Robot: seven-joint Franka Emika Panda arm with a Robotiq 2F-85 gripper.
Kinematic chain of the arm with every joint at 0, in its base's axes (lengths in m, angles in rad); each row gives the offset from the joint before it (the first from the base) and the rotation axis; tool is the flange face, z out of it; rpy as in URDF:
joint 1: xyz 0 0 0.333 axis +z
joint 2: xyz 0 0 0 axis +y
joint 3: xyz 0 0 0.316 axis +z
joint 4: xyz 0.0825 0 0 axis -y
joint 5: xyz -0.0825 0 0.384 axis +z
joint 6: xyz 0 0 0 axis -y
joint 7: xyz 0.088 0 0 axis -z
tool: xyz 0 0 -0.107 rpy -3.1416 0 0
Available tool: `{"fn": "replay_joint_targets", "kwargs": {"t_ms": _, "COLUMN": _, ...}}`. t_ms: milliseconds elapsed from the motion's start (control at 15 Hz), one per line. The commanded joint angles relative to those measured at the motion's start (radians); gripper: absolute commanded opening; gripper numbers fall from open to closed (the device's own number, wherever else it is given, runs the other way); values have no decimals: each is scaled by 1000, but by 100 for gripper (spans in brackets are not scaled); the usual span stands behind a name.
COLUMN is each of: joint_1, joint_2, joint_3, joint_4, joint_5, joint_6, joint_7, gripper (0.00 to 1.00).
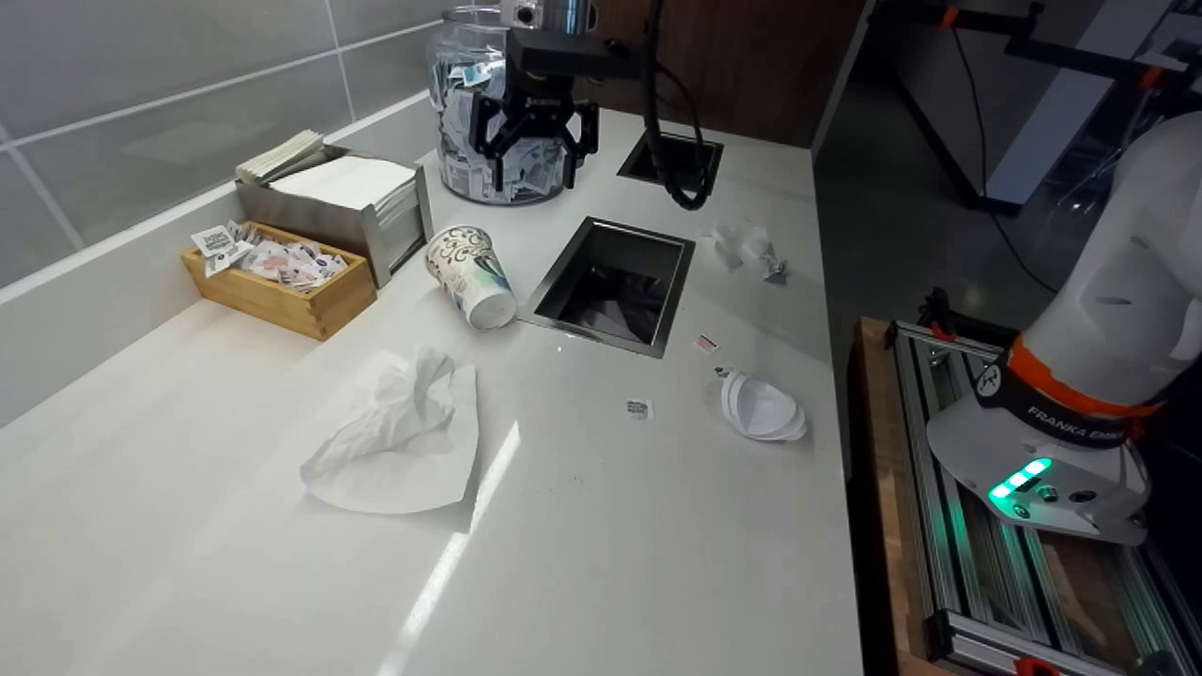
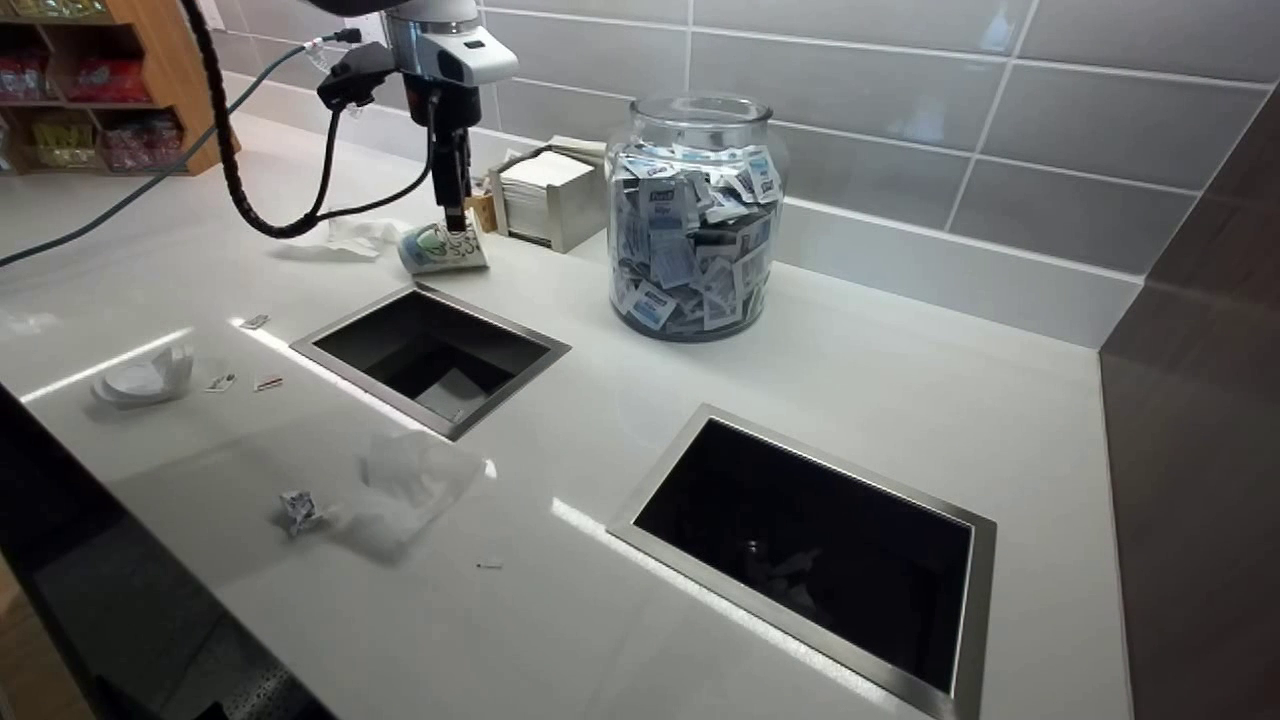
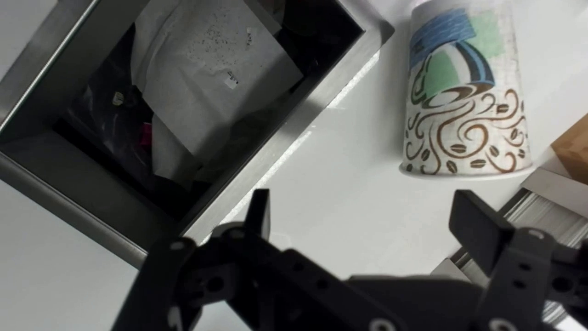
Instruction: Turn the paper cup over
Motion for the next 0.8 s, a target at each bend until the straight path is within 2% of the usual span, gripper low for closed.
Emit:
{"fn": "replay_joint_targets", "kwargs": {"t_ms": 0, "joint_1": 25, "joint_2": 87, "joint_3": -28, "joint_4": 89, "joint_5": 31, "joint_6": -31, "joint_7": 10, "gripper": 100}}
{"fn": "replay_joint_targets", "kwargs": {"t_ms": 333, "joint_1": 28, "joint_2": 180, "joint_3": -29, "joint_4": 179, "joint_5": 67, "joint_6": -43, "joint_7": 15, "gripper": 100}}
{"fn": "replay_joint_targets", "kwargs": {"t_ms": 733, "joint_1": 24, "joint_2": 279, "joint_3": -26, "joint_4": 276, "joint_5": 114, "joint_6": -124, "joint_7": 17, "gripper": 100}}
